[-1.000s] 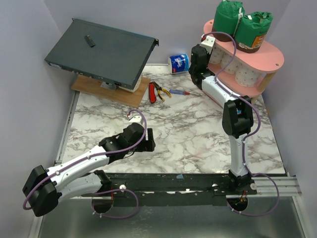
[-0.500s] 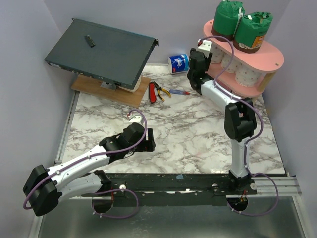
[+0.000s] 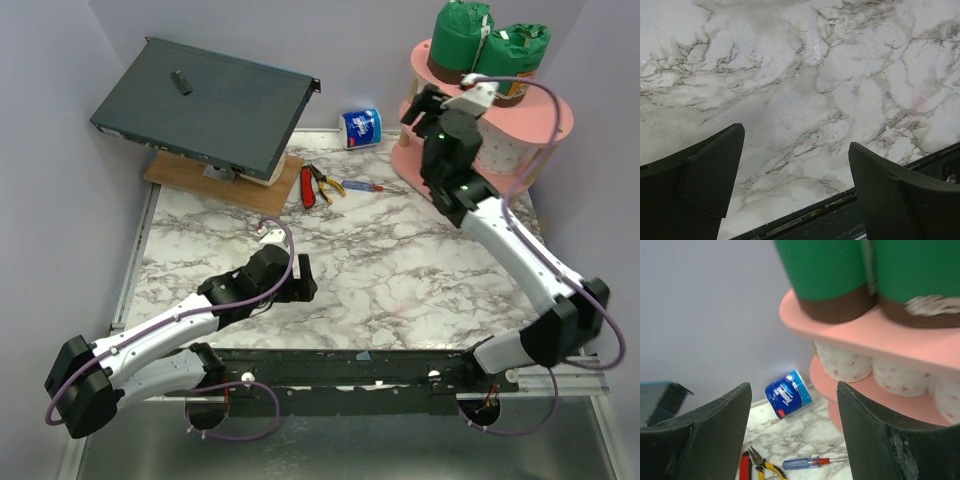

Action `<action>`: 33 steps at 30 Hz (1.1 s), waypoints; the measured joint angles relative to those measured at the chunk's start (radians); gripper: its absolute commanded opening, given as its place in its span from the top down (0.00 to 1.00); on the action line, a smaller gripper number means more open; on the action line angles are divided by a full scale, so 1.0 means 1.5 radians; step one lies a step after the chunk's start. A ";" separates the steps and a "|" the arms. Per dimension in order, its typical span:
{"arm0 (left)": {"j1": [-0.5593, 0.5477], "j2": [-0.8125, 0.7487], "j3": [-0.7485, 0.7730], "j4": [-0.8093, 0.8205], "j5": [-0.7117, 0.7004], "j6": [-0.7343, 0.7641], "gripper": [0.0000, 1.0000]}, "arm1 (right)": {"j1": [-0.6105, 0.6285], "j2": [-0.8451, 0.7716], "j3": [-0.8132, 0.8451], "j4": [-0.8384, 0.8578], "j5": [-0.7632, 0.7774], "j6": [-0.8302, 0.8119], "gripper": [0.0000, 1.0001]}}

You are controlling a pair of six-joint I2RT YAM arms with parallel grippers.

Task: Place and organize the paper towels onto the shelf
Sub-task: Place the paper towel on the shelf, then adjust the paper towel at the center of the board.

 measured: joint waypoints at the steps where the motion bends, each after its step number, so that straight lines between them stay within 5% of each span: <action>1: 0.001 0.001 0.002 0.007 0.003 0.000 0.09 | -0.002 -0.041 -0.010 -0.015 0.000 0.011 0.26; 12: 0.003 0.034 0.013 0.078 0.060 -0.003 0.09 | -0.004 -0.300 -0.149 -0.187 0.021 0.093 0.25; 18: 0.003 0.024 0.013 0.087 0.074 -0.010 0.09 | -0.004 -0.399 -0.292 -0.249 -0.080 0.139 0.26; 25: 0.003 0.022 0.035 0.079 0.079 -0.017 0.09 | -0.004 -0.410 -0.416 -0.256 -0.253 0.185 0.26; 33: 0.003 -0.015 0.039 0.077 0.054 -0.018 0.09 | -0.004 -0.411 -0.535 -0.238 -0.341 0.219 0.26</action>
